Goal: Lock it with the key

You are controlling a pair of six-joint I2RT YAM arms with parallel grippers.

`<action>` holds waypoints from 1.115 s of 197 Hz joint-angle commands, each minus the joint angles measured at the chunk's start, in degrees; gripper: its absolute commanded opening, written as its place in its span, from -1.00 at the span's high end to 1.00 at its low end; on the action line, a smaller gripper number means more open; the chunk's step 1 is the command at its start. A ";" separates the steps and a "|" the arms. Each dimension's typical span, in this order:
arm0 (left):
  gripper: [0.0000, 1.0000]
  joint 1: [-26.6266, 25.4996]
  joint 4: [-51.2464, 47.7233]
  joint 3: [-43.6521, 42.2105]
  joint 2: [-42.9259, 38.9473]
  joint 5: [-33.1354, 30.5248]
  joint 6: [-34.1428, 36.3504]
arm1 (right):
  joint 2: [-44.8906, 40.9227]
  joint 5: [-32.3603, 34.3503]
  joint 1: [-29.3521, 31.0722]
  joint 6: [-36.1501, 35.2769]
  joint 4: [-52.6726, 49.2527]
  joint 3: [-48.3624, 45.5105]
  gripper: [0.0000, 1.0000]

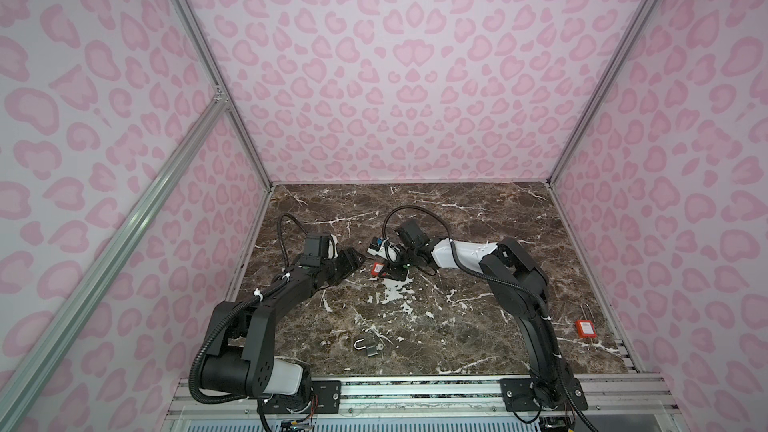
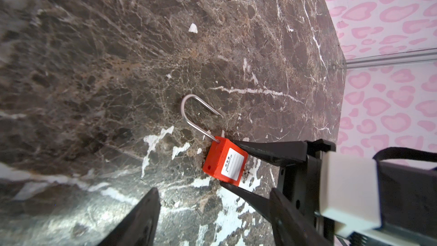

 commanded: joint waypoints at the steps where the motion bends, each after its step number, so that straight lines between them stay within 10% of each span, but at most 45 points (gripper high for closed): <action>1: -0.48 0.00 0.82 -0.60 -1.41 1.53 -1.96 | -1.05 0.41 0.14 0.47 -1.18 -0.69 0.28; 220: -0.09 -2.21 4.57 -4.03 -22.07 13.31 -10.31 | -25.05 -1.89 3.69 21.11 18.91 -15.48 0.37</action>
